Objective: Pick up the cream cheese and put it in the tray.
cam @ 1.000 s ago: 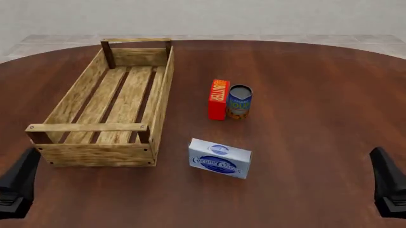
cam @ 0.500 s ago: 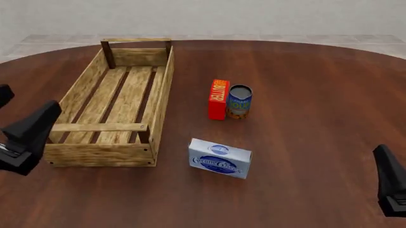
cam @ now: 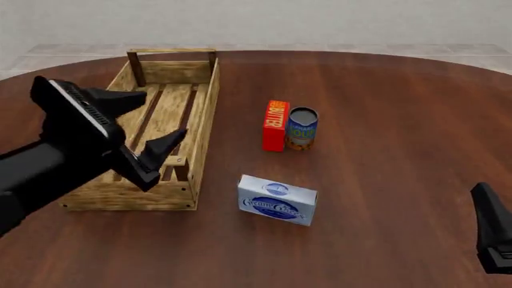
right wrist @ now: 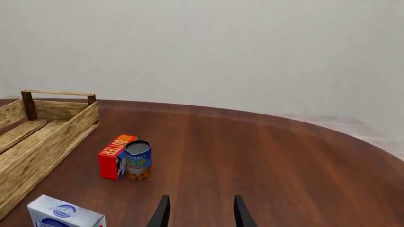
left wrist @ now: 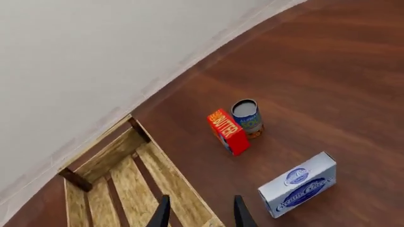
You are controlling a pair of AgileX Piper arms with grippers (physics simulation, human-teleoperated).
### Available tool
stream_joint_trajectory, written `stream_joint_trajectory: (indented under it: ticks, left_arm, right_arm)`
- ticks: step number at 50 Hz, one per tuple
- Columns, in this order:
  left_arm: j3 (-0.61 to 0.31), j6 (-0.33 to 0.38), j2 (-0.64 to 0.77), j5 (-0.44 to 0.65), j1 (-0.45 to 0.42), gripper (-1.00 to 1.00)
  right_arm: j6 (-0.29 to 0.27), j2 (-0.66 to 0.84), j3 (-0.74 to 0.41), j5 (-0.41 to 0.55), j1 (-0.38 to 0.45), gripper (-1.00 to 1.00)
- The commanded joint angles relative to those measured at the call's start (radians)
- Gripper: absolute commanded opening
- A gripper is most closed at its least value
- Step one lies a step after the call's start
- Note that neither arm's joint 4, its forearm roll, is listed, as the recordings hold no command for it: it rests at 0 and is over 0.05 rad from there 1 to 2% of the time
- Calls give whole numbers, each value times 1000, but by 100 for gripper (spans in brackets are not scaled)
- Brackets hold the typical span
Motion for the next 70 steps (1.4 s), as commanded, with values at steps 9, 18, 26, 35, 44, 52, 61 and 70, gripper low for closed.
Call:
stream_joint_trajectory:
  ticks: [9,18,26,35,44,52,61,70]
  left_arm:
    - [-143,154,306,75,-157,100]
    - [-156,252,359,127,-195,100]
    - [-175,382,400,209,-238,100]
    - [-227,418,483,269,-238,100]
    - [-272,447,513,310,-256,100]
    - [-333,482,549,353,-276,100]
    - [-406,527,612,454,-288,100]
    - [-423,583,661,405,-282,100]
  right_arm:
    - [3,0,8,-4,1,100]
    - [3,0,9,-2,3,100]
    - [7,1,16,-4,9,100]
    - [12,1,32,-12,12,100]
    - [30,1,34,-9,19,100]
    - [45,1,44,-13,18,100]
    - [41,3,62,-29,27,100]
    - [46,0,66,-33,26,100]
